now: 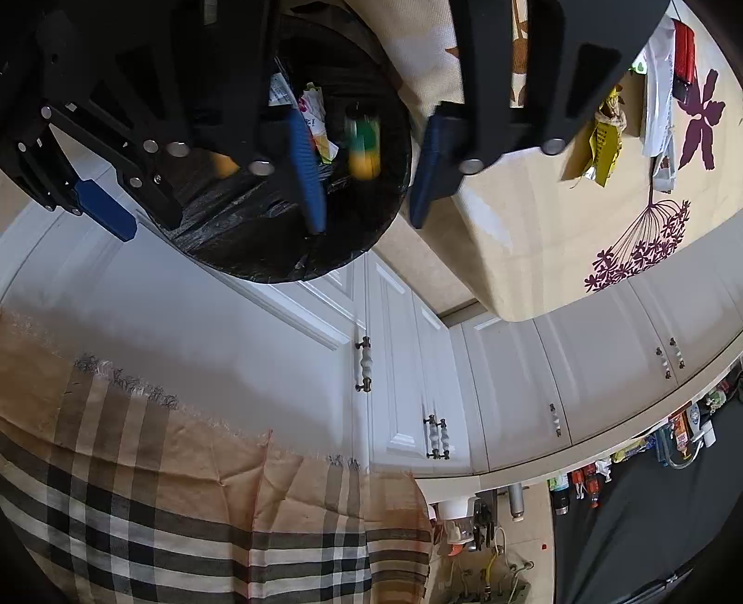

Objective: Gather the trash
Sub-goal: 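Carry both spray cans over the bin and open both grippers, then return the right gripper to the table and grasp the green-white bag bundle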

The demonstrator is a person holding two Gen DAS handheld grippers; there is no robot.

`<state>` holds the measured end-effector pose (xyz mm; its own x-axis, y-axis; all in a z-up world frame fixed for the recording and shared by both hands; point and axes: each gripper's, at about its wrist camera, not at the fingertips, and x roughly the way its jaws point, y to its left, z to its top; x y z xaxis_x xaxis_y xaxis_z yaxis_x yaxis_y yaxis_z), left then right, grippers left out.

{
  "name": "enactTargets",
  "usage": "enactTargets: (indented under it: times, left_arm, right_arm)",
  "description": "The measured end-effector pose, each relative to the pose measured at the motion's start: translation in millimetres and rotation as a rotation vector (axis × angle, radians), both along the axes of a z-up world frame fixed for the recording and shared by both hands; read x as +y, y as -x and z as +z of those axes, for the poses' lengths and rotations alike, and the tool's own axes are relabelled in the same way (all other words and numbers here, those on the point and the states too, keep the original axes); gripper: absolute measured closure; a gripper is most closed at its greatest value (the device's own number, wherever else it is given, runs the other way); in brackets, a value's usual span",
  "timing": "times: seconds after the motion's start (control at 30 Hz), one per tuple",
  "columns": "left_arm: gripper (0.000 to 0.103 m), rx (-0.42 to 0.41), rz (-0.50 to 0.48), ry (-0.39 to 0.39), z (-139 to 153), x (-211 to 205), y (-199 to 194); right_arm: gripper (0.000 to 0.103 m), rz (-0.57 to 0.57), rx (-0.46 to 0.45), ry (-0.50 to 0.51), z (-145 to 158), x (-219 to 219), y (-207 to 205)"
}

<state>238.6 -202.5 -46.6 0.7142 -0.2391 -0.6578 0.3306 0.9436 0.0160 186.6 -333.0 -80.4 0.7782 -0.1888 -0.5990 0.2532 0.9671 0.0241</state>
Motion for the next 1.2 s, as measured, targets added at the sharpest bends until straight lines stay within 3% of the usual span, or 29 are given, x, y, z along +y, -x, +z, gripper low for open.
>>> enactTargets:
  times: [0.23, 0.57, 1.2]
  left_arm:
    - [0.052, -0.002, 0.02, 0.032, 11, 14, 6]
    - [0.048, -0.037, 0.062, 0.038, 31, 60, 38]
    - [0.045, -0.006, 0.348, 0.001, 20, 218, 94]
  right_arm:
    - [0.064, 0.0, -0.005, -0.003, 6, 4, 7]
    - [0.063, 0.079, -0.022, -0.024, 26, 43, 27]
    - [0.063, 0.369, 0.014, -0.027, 36, 175, 48]
